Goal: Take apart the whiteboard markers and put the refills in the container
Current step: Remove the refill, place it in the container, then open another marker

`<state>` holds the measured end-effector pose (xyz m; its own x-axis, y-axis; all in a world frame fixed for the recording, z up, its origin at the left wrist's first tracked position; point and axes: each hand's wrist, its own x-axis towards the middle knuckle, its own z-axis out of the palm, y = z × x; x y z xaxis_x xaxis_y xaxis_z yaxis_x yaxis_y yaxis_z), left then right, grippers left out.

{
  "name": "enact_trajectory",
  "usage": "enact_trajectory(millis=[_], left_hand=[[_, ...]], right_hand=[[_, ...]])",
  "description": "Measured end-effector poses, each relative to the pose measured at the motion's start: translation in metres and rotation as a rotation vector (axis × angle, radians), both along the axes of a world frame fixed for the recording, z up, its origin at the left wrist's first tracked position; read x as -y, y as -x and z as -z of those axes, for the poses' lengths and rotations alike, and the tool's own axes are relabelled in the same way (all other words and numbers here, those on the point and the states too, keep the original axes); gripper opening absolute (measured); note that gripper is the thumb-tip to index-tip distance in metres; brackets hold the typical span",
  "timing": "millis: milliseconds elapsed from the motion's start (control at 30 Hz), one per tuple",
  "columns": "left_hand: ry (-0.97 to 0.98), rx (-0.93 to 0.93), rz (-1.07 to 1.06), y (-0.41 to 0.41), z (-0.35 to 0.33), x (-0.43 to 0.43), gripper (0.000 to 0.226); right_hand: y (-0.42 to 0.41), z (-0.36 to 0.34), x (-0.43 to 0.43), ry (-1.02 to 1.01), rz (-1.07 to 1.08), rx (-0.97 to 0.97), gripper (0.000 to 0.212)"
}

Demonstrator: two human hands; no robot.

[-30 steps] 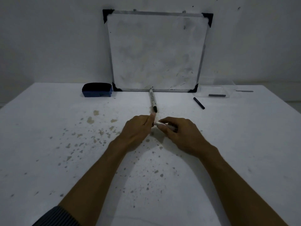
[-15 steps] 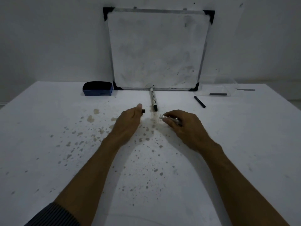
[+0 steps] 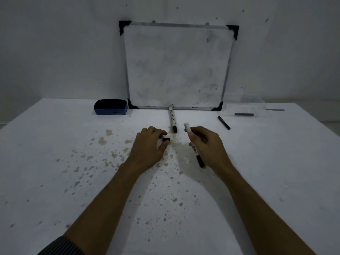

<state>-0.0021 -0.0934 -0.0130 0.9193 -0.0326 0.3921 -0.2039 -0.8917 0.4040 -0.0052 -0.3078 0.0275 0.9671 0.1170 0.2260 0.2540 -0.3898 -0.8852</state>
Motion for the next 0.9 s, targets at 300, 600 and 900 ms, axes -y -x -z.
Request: enact_trajectory(millis=[300,600,900], left_hand=[[0.547,-0.123,0.167,0.018,-0.023,0.023,0.035],[1.000,-0.117,0.104,0.023,-0.033,0.051,0.025],[1.024,0.023,0.116,0.022,-0.039,0.051,0.019]], right_hand=[[-0.005,-0.009,0.003,-0.857,0.054,-0.317,0.021],[0.005,-0.007,-0.013,-0.910,-0.011,-0.398,0.028],[0.003,-0.007,-0.012,-1.165,0.015,-0.751,0.043]])
